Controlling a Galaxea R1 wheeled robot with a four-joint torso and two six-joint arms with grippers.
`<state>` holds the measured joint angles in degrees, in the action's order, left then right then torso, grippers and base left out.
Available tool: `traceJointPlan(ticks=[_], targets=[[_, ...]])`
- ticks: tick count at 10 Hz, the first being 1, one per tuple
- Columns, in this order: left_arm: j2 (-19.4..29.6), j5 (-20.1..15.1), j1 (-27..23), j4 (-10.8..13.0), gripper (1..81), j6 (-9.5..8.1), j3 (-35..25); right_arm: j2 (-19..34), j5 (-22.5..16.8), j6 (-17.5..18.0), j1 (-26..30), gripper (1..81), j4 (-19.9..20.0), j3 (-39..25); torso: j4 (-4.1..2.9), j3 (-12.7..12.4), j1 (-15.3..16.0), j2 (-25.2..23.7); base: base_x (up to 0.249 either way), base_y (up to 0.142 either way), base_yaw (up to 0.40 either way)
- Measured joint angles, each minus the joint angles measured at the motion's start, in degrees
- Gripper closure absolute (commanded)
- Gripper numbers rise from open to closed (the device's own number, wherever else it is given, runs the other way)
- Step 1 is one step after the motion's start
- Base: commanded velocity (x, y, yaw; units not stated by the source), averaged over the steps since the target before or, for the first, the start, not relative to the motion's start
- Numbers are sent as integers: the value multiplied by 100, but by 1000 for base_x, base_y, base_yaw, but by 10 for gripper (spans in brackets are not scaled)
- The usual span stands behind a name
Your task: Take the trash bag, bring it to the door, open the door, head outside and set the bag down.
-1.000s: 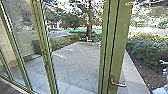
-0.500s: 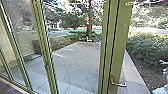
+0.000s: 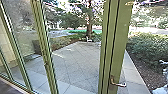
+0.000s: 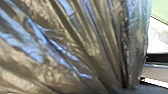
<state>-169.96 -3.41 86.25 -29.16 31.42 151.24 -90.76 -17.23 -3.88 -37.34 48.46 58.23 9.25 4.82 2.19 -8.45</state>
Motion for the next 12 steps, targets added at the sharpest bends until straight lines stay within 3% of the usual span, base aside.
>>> traceJointPlan(ticks=[4, 12], targets=[[-20, 6, 2, 0, 811, 0, 9, -116, -779, 528, 780, 10, 7, 668, 0, 0, 0, 0, 0, 0, 0], [-68, 28, 0, -2, 811, -9, 67, -1348, -1097, 1437, 1204, 10, -37, 1744, 0, 2, 5, 0, 0, 0, 0]])
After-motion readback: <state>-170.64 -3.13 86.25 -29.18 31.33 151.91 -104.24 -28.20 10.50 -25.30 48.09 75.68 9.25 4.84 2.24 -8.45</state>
